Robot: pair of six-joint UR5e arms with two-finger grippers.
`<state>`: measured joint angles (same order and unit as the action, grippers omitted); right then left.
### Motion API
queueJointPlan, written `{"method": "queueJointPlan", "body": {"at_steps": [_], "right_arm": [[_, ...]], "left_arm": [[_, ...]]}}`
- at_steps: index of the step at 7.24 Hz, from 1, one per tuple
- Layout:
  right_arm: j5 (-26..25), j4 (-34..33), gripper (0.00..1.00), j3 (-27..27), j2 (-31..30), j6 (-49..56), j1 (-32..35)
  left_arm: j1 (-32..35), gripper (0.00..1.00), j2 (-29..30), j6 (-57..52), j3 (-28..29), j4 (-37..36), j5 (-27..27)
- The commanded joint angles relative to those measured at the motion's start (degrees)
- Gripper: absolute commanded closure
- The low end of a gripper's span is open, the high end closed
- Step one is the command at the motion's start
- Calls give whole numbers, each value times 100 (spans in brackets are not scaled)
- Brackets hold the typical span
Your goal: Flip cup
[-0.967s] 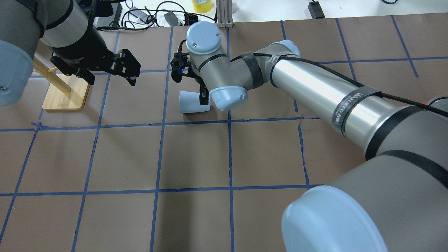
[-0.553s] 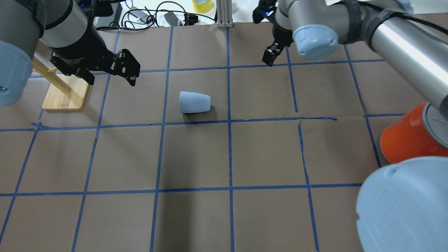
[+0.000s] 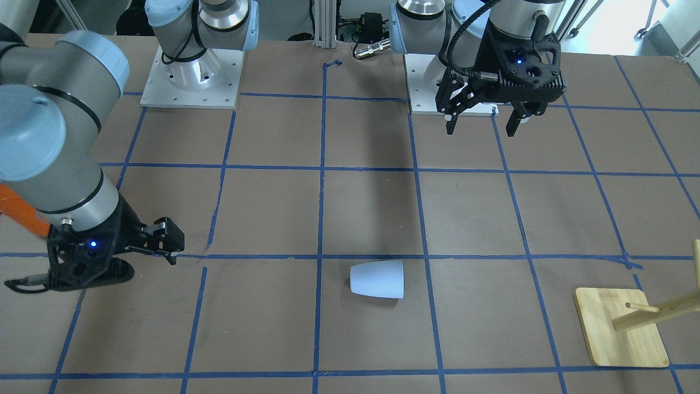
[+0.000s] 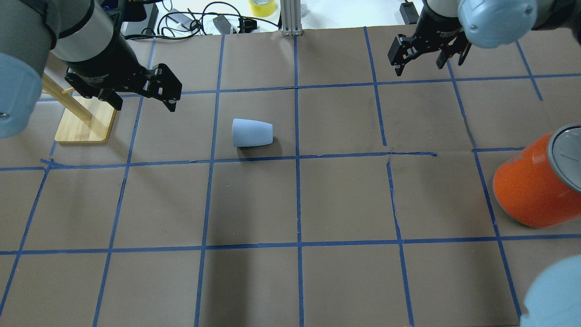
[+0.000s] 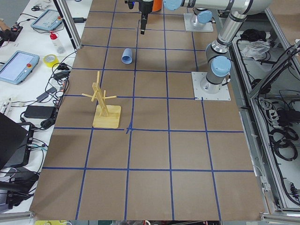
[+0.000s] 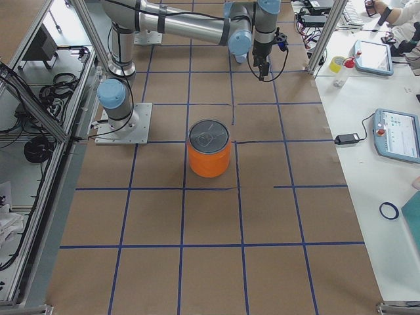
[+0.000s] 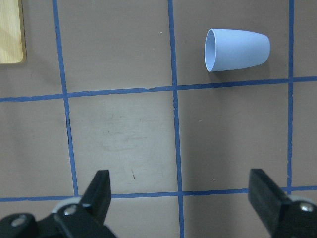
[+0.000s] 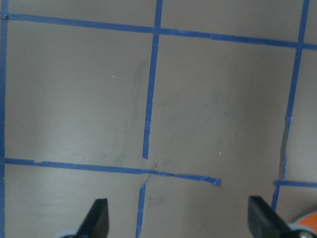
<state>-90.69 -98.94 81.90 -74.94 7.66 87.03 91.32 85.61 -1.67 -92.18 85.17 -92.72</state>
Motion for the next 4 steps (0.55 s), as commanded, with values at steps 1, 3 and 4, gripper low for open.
{"method": "queueJointPlan", "body": {"at_steps": [1, 3, 4], "right_arm": [[-88, 428, 0, 28, -426, -414, -1], [-29, 454, 0, 28, -451, -554, -1], [85, 559, 0, 19, -521, -816, 16]], "left_arm": [[-26, 0, 17, 0, -1, -17, 35], [-70, 0, 261, 0, 7, -96, 122], [-114, 0, 611, 17, 7, -201, 567]]}}
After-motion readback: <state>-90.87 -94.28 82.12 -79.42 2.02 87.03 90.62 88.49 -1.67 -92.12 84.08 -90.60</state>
